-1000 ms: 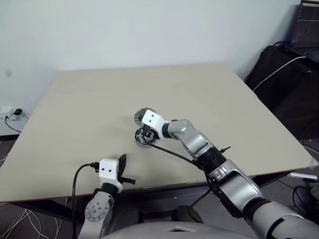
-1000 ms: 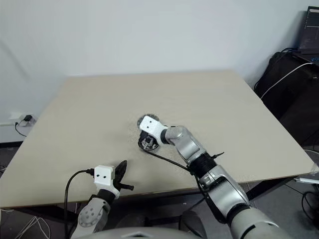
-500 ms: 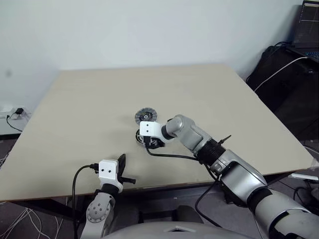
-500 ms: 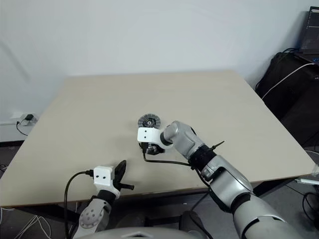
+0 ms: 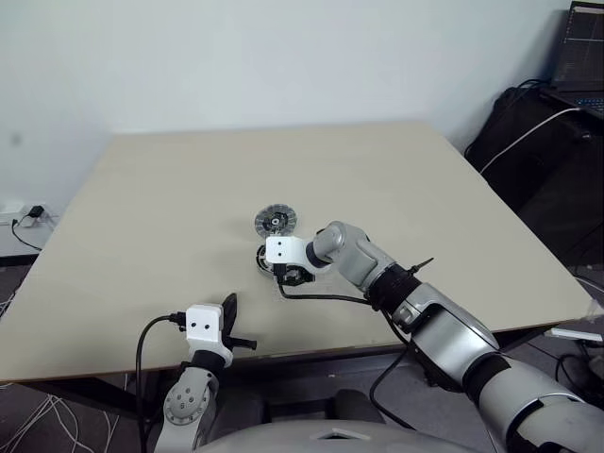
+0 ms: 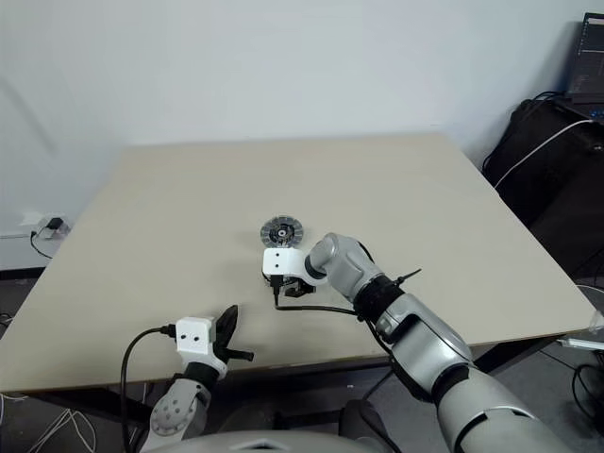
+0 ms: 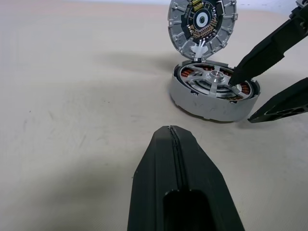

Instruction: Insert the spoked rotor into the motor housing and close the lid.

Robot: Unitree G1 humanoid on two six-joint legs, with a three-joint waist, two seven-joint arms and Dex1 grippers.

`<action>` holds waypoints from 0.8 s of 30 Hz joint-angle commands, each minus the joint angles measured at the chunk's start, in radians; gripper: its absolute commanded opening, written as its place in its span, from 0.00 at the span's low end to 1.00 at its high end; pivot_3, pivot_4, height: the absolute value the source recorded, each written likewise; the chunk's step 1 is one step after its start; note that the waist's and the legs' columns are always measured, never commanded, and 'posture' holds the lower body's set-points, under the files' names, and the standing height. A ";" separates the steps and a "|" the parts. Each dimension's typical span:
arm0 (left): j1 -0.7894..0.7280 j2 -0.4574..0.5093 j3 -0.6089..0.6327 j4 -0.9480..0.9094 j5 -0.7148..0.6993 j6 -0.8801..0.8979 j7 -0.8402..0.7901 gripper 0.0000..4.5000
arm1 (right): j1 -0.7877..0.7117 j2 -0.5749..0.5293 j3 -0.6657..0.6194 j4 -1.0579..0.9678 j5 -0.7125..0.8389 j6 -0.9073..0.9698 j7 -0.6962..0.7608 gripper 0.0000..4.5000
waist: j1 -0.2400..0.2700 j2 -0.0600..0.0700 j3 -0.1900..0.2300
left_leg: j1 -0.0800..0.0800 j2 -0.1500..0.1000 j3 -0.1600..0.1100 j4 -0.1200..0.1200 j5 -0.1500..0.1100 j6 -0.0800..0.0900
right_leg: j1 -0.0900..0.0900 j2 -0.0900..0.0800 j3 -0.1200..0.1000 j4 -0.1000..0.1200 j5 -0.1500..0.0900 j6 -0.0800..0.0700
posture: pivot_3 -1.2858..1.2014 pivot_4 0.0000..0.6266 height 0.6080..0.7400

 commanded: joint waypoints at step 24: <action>-0.004 -0.020 -0.003 0.004 -0.006 -0.030 0.005 0.00 | 0.039 -0.001 -0.092 -0.042 0.017 0.050 -0.001 0.02 | 0.003 0.000 0.000 | 0.000 0.000 0.000 0.002 0.001 -0.001 | 0.000 0.001 0.000 0.003 0.000 0.000 | 0.52 0.00 1.00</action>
